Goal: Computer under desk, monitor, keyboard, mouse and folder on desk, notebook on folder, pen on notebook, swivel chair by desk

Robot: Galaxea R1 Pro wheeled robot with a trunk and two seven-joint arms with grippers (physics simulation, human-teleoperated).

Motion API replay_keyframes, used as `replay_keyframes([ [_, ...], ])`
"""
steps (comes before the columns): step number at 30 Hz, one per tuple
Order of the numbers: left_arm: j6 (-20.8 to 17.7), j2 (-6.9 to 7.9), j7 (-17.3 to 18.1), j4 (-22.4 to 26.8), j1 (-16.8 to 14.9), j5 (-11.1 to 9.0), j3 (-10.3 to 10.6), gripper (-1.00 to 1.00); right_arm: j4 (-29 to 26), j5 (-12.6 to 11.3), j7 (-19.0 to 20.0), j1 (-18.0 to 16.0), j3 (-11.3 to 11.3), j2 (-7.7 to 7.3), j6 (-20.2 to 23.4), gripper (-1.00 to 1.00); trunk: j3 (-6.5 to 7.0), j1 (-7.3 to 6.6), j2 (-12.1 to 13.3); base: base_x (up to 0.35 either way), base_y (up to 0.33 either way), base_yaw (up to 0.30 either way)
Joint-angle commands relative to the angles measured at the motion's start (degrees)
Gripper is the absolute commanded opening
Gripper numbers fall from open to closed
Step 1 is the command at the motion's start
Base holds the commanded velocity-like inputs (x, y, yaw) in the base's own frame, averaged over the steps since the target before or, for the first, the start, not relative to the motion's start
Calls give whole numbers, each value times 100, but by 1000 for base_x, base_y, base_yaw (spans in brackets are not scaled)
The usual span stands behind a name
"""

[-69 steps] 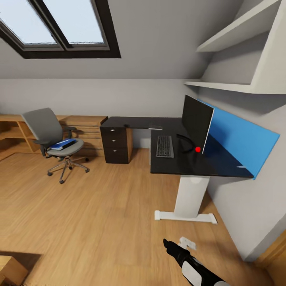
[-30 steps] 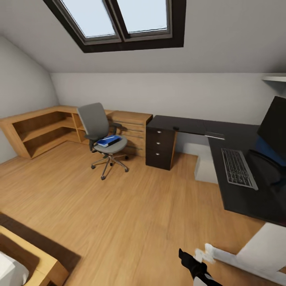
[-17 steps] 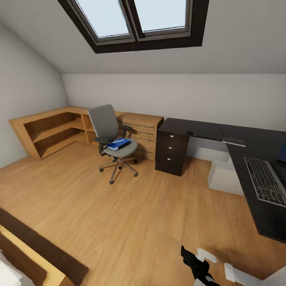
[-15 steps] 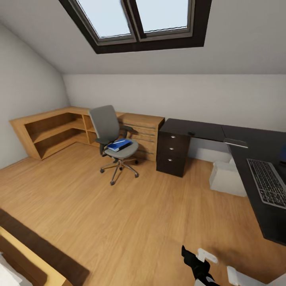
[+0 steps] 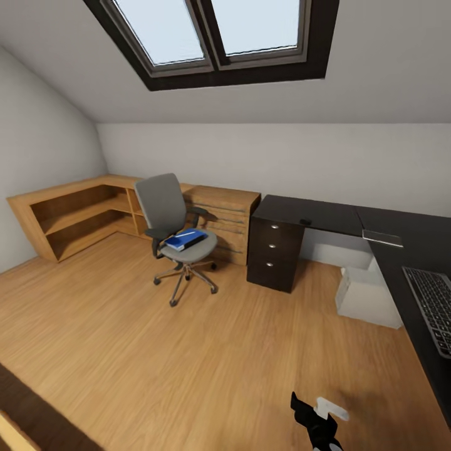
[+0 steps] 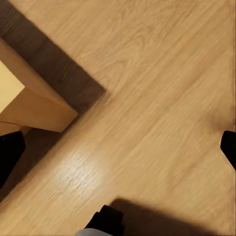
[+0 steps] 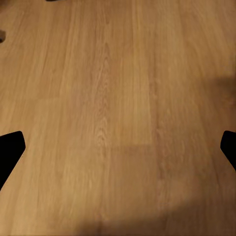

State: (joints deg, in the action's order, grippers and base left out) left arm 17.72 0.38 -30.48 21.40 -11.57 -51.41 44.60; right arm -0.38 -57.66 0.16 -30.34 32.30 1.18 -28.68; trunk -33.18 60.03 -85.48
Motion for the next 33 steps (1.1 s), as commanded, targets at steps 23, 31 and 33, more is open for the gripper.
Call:
replay_keyframes([
  [23, -4, -54, -29, -196, -10, -72, 81, 100, 158, -64, -13, 10, 43, -20, -7, 100, 413, -393, 719, 107, -14, 0],
  [31, -5, -56, -29, -206, -8, -71, 84, 100, 157, -62, -14, 10, 49, 2, -9, 100, 556, -569, 1040, 333, 0, 0],
  [33, -5, -56, -29, -206, -10, -71, 84, 100, 160, -62, -15, 10, 49, 1, -7, 100, 592, -613, 1120, 334, 0, 0],
])
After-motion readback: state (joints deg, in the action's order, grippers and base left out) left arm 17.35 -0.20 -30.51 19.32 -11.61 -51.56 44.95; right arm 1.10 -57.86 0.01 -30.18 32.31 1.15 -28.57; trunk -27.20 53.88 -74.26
